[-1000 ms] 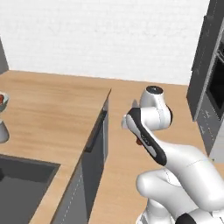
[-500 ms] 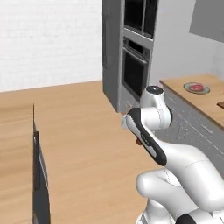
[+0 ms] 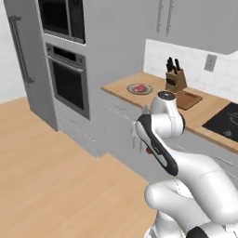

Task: Pick up the knife from the drawer and place it on the cutting board. Then place the meat from the plate to the cutting board.

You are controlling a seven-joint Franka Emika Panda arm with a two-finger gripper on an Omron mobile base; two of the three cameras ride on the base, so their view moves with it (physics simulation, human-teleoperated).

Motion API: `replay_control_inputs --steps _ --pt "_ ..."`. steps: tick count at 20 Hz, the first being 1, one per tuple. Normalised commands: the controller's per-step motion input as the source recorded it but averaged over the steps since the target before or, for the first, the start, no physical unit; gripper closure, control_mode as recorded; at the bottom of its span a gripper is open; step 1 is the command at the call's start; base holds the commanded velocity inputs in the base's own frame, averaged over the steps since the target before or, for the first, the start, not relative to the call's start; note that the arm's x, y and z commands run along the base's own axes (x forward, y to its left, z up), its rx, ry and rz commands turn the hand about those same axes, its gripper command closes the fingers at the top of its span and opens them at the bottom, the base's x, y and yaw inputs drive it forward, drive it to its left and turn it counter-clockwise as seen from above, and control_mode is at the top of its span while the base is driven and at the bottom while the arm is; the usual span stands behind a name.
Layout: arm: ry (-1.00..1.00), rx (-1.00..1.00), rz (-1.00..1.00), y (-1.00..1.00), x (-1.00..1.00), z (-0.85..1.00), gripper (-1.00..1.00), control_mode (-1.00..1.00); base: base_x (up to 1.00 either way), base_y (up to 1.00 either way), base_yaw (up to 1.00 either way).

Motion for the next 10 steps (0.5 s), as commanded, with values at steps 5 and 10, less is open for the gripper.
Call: replay_control_inputs --steps 5,10 --pt "0.00 0.00 0.00 0.00 0.00 0.00 1.00 1.00 0.72 0.48 -0.51" --pt "0.00 0.00 0.00 0.00 0.00 0.00 1.00 1.00 0.76 0.45 -0.50"
